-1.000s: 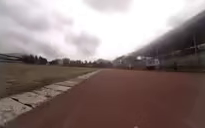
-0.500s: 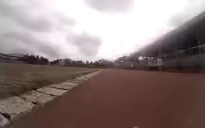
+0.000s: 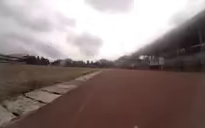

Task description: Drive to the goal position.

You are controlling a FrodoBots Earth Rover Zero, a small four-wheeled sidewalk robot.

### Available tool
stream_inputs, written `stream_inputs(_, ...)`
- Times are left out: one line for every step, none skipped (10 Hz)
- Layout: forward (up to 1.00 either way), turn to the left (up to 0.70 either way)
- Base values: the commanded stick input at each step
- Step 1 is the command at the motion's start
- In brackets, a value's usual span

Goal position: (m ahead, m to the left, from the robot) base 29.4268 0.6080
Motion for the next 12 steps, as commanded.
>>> stream_inputs(1.00,0.00)
stream_inputs(1.00,0.00)
stream_inputs(1.00,0.00)
stream_inputs(1.00,0.00)
stream_inputs(1.00,0.00)
stream_inputs(1.00,0.00)
stream_inputs(1.00,0.00)
stream_inputs(1.00,0.00)
stream_inputs(1.00,0.00)
stream_inputs(1.00,0.00)
stream_inputs(1.00,0.00)
stream_inputs(1.00,0.00)
